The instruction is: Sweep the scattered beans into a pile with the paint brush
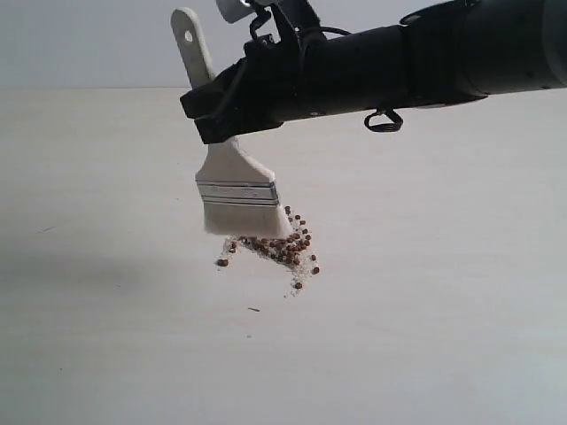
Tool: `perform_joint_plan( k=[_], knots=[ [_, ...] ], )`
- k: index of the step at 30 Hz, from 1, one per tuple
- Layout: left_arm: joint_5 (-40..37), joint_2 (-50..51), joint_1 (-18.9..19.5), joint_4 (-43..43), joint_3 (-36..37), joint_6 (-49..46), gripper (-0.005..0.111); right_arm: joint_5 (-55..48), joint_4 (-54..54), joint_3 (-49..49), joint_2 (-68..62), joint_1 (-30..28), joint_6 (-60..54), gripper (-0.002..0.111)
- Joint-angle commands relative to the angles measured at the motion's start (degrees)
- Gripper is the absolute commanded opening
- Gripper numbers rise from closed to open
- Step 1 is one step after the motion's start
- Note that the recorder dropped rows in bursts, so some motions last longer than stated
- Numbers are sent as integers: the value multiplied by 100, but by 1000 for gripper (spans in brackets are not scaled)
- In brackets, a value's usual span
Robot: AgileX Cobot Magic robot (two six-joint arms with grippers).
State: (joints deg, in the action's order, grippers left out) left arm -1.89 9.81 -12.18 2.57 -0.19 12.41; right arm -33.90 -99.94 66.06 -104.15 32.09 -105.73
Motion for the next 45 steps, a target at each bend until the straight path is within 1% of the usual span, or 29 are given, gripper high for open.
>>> perform_joint_plan(
  k=[1,4,8,12,16,21,28,30,32,35,39,41,45],
  knots=[
    [8,-52,20,-30,19,-19,0,-502,0,5,-61,-16,198,0],
    [8,-52,20,-30,19,-19,0,-611,0,5,-330,-16,350,0],
    [8,-52,20,-30,19,-19,0,-1174,0,5,-791,-16,350,0],
    [8,-52,20,-30,19,-19,0,-1069,0,17,-1151,-16,233,0],
    [8,-52,20,-30,19,-19,0,-667,0,44,-1177,-16,204,0],
    [8,-52,20,-30,19,-19,0,-664,0,293,-1177,-16,228,0],
    [8,-52,20,-30,19,-19,0,-928,0,580,-1177,-7,858,0],
    [8,-52,20,-30,19,-19,0,-616,0,638,-1177,20,1014,0],
    [8,-52,20,-30,19,-19,0,175,0,702,-1153,132,1294,0],
    [8,-52,20,-30,19,-19,0,1504,0,796,-1035,394,1278,0],
    [8,-52,20,-30,19,-19,0,2829,0,919,-734,845,1230,0],
    [8,-52,20,-30,19,-19,0,3197,0,929,-535,1122,1135,0],
    [8,-52,20,-30,19,-19,0,3221,0,929,-189,1626,997,0]
  ],
)
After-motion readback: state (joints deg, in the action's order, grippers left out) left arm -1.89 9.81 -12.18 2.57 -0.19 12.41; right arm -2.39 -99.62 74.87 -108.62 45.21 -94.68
